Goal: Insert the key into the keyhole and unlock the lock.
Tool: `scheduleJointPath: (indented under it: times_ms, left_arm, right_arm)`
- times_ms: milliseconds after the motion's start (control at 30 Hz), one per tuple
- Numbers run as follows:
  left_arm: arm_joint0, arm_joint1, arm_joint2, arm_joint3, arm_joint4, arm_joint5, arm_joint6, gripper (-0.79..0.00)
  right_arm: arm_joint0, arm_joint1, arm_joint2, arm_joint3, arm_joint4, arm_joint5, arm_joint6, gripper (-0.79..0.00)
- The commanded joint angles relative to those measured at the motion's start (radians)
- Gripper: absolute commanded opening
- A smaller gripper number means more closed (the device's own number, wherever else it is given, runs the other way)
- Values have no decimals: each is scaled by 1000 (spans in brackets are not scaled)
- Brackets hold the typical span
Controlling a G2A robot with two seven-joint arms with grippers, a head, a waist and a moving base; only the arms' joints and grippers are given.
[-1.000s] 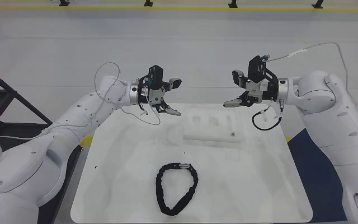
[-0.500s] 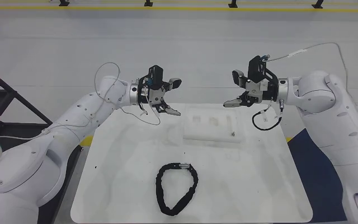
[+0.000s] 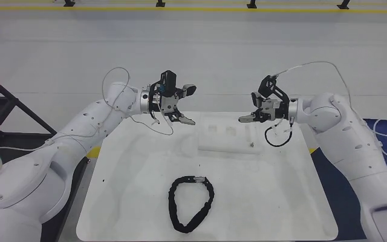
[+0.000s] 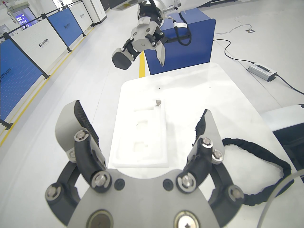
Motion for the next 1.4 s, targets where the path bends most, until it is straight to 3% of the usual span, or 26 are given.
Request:
scheduleJointPath:
  times_ms: [0, 800, 1233, 1367]
  left_arm:
    - [0, 0, 0, 0, 0, 0, 0, 0]
    - [0, 0, 0, 0, 0, 0, 0, 0]
    - [0, 0, 0, 0, 0, 0, 0, 0]
    - [0, 0, 0, 0, 0, 0, 0, 0]
  right_arm:
    - [14, -11, -21, 43, 6, 34, 13, 0]
    - [100, -203, -242, 455, 34, 384, 110, 0]
    - [114, -253, -243, 524, 101, 640, 278, 0]
    - [117, -259, -242, 517, 104, 659, 303, 0]
